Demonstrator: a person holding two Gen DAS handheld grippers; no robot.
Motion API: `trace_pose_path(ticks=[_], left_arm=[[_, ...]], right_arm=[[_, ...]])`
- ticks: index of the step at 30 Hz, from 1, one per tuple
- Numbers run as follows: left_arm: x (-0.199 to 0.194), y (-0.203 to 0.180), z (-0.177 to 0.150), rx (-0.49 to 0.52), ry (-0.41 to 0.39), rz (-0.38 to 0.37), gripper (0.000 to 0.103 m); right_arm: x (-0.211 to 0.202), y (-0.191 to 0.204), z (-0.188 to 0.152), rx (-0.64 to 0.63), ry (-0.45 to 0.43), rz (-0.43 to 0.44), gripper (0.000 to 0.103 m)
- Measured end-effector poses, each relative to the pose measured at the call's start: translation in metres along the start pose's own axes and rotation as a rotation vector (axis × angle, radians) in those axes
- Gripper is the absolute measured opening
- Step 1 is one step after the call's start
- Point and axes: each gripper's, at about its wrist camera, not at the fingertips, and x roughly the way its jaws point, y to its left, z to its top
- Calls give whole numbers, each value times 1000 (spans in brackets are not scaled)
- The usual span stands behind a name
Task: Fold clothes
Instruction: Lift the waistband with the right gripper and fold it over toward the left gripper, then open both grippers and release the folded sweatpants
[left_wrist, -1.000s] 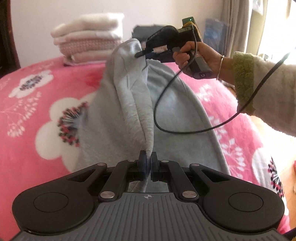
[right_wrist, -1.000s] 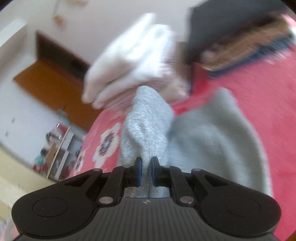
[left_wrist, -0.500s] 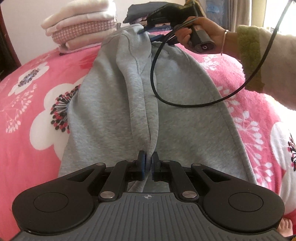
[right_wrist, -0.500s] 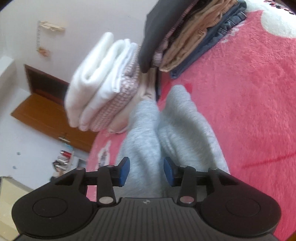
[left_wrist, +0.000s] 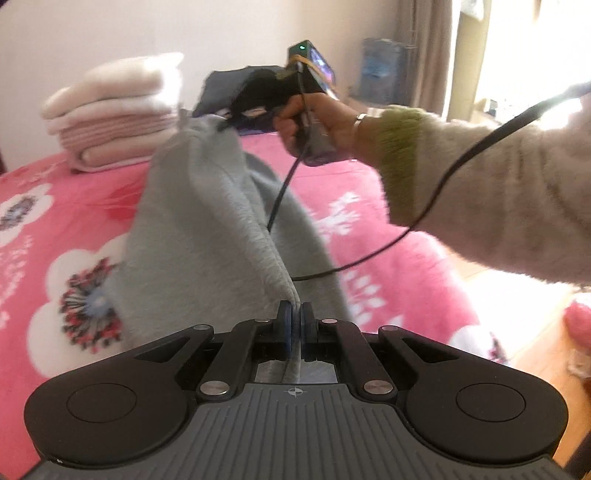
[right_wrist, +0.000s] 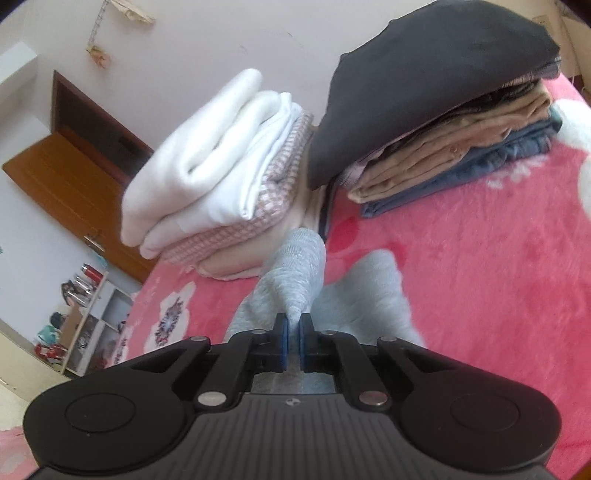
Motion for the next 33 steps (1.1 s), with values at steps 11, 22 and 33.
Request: trace_pose_path(ticks=[11,22,33], left_arm=[[34,-7,-8,-31,90,-65,2],[54,-7,-15,-47,160,-72,2],[50,-14,-22,-34,180,-75,31]], right_arm=[[6,-43,-6,21,29,-68,6],[-20,-46,-6,1,13,-26,6],[-74,-60,-35,119,111,38,20]])
